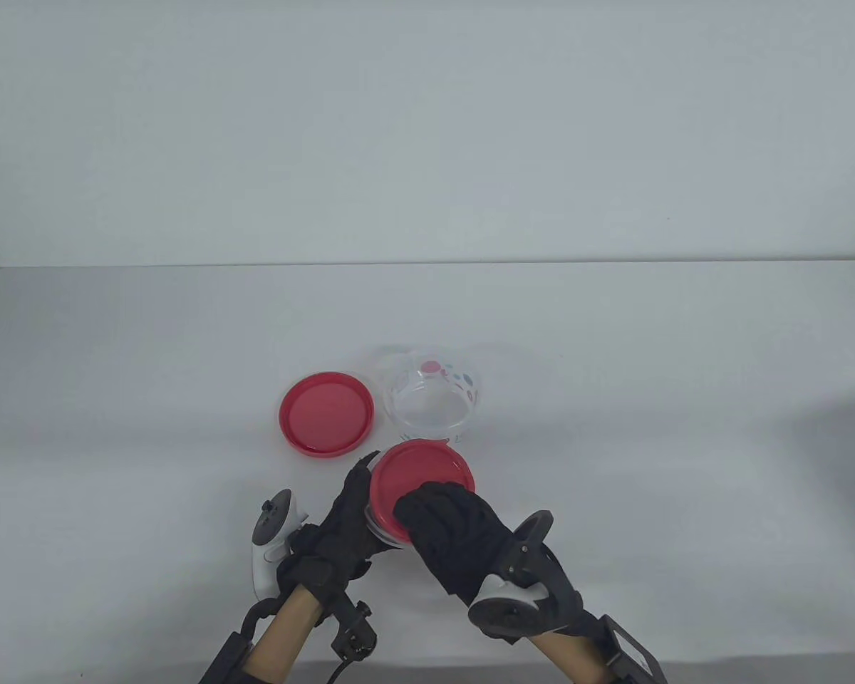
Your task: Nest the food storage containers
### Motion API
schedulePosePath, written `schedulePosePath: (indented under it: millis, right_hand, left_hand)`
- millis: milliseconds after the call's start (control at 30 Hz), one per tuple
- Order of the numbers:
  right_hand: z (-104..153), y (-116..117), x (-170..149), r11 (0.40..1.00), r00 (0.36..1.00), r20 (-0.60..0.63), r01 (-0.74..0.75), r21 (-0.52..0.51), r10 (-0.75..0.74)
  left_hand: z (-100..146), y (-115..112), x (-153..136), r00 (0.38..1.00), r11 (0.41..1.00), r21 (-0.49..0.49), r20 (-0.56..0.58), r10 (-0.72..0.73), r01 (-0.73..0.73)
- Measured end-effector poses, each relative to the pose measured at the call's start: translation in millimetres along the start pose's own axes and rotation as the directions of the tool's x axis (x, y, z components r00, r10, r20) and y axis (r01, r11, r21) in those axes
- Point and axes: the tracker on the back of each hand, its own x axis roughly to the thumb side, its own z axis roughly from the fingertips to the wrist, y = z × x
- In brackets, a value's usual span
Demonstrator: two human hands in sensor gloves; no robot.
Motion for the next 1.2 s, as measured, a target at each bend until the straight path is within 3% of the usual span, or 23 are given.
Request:
schedulePosePath:
  millis: [100, 233, 333, 400, 533, 600, 733, 800, 867, 967, 1067, 1133, 1200]
  right_hand:
    - [-1.7, 1.4, -1.1, 0.996, 0.997, -0.077, -0.011, 0.092, 0.018]
    - [-3.9, 3.1, 7.8, 0.969, 0.984, -0.032, -0.167, 0.180, 0.175]
    - [-4.2, 2.9, 10.6, 0.962, 0.984, -0.044, -0.159, 0.223, 0.173]
    - [-4.5, 1.3, 6.1, 0.963, 0.987, -0.077, -0.121, 0.239, 0.143]
    - [0.6, 6.1, -16.0, 0.929, 0.960, -0.266, 0.171, 0.329, -0.083]
    - [2.4, 10.6, -23.6, 0.916, 0.932, -0.325, 0.263, 0.304, -0.160]
    - [7.0, 16.4, -39.5, 0.917, 0.909, -0.380, 0.290, 0.275, -0.173]
    - [10.3, 17.7, -46.7, 0.890, 0.842, -0.450, 0.414, 0.188, -0.297]
    - [14.7, 19.5, -54.3, 0.796, 0.691, -0.512, 0.605, 0.024, -0.510]
    - [17.0, 23.9, -54.5, 0.655, 0.515, -0.527, 0.748, -0.108, -0.676]
    - [18.9, 31.1, -46.3, 0.630, 0.492, -0.539, 0.771, -0.096, -0.684]
    - [20.7, 31.9, -45.7, 0.648, 0.513, -0.524, 0.755, -0.101, -0.680]
    - [17.8, 28.1, -45.3, 0.662, 0.540, -0.508, 0.745, -0.082, -0.671]
  left_hand:
    - [0.1, -1.5, 1.1, 0.998, 0.998, 0.011, -0.001, -0.064, 0.064]
    - [-0.5, -1.6, -1.0, 0.998, 0.998, 0.007, -0.010, -0.054, 0.054]
    - [-1.5, -1.3, -3.1, 1.000, 1.000, -0.008, -0.007, -0.012, 0.012]
    - [-1.9, -2.8, -2.1, 1.000, 1.000, -0.024, 0.003, -0.012, 0.012]
    - [-0.4, -4.6, 2.3, 1.000, 1.000, -0.026, 0.027, -0.009, 0.010]
    - [-0.2, -4.5, -0.2, 0.999, 0.999, -0.011, 0.011, -0.052, 0.052]
    - [-0.5, -8.5, -0.4, 0.999, 0.998, -0.051, 0.026, 0.032, -0.031]
    - [0.0, -6.6, -0.4, 1.000, 1.000, -0.030, 0.025, 0.000, 0.001]
    - [-0.3, -5.9, 0.8, 0.997, 0.997, -0.034, 0.045, 0.065, -0.064]
    - [-1.8, -11.0, 1.2, 0.982, 0.984, -0.079, 0.085, 0.167, -0.161]
    - [-0.5, -20.0, -7.7, 0.986, 0.982, -0.104, 0.045, 0.162, -0.157]
    - [-2.7, -22.4, -12.0, 0.938, 0.925, -0.175, 0.019, 0.346, -0.337]
    - [-4.6, -20.7, -11.8, 0.943, 0.918, -0.231, 0.013, 0.333, -0.321]
